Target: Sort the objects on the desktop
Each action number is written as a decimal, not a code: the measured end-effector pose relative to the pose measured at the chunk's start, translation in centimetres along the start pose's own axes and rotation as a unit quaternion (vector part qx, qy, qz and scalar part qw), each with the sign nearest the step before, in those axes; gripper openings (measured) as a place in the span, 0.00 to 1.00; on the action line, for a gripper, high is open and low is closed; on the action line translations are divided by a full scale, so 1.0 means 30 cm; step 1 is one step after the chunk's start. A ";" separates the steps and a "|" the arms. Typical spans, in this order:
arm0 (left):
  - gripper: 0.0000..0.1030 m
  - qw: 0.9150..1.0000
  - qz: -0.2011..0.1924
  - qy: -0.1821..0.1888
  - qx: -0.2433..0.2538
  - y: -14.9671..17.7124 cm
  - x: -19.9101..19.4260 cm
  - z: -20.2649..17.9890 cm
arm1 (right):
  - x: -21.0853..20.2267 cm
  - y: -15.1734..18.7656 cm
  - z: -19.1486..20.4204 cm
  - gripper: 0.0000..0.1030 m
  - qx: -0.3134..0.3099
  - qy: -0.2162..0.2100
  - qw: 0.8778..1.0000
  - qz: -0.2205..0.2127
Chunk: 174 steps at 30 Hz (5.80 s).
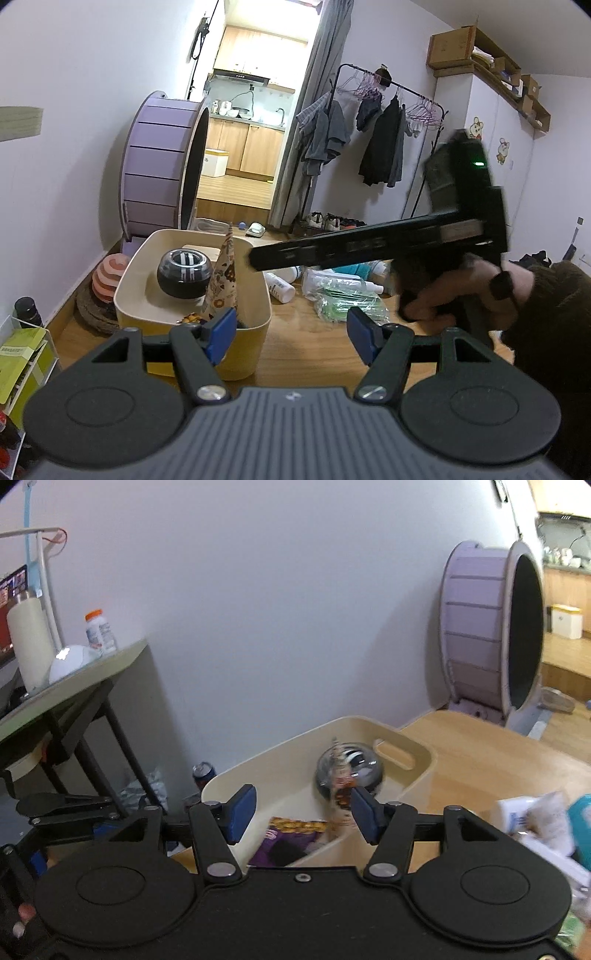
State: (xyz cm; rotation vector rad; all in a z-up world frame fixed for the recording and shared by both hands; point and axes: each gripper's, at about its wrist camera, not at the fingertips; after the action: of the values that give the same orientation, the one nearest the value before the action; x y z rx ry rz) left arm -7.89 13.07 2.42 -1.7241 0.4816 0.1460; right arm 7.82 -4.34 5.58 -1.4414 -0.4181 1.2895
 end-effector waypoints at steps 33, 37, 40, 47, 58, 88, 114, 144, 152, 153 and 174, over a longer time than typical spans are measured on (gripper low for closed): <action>0.63 0.997 0.038 0.037 0.049 0.040 0.190 -0.200 | -0.163 0.296 -0.374 0.70 0.092 0.150 0.984 0.000; 0.63 0.997 0.037 0.035 0.050 0.039 0.192 -0.204 | -0.139 0.285 -0.388 0.70 0.099 0.140 0.985 0.000; 0.63 0.998 0.036 0.034 0.048 0.037 0.190 -0.201 | -0.107 0.288 -0.389 0.66 0.091 0.141 0.986 0.012; 0.63 0.998 0.036 0.029 0.047 0.038 0.191 -0.195 | -0.124 0.308 -0.388 0.18 0.068 0.098 0.993 0.026; 0.63 0.998 0.036 0.020 0.052 0.044 0.186 -0.191 | -0.274 0.380 -0.351 0.01 0.009 0.041 0.997 0.064; 0.63 0.998 0.037 0.019 0.054 0.046 0.178 -0.183 | -0.110 0.310 -0.284 0.41 -0.068 0.026 0.996 0.058; 0.77 0.959 0.087 0.165 0.213 0.046 0.303 -0.302 | -0.580 0.346 -0.281 0.84 -0.015 0.010 0.999 -0.042; 0.17 0.959 0.123 0.148 0.209 0.088 0.443 -0.274 | -0.565 0.336 -0.166 0.96 -0.010 -0.031 0.997 -0.068; 0.16 0.983 0.041 0.102 0.146 0.007 0.278 -0.211 | -0.563 0.299 -0.158 0.96 0.003 -0.038 0.994 -0.102; 0.16 0.987 0.028 0.089 0.127 -0.010 0.244 -0.188 | -0.559 0.295 -0.155 0.96 0.004 -0.039 0.994 -0.105; 0.21 0.976 0.076 -0.201 0.017 -0.163 0.269 0.133 | -0.466 0.290 -0.140 0.97 0.010 -0.039 0.995 -0.091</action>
State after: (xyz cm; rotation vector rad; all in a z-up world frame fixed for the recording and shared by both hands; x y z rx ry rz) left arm 2.00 15.67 3.14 -1.5711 0.3115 0.5827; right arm 3.28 -20.62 3.83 -1.3068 -0.5745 1.2013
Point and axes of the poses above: each gripper's, at about its wrist camera, not at the fingertips, and x roughly the way its jaws point, z to its left, y to its underside
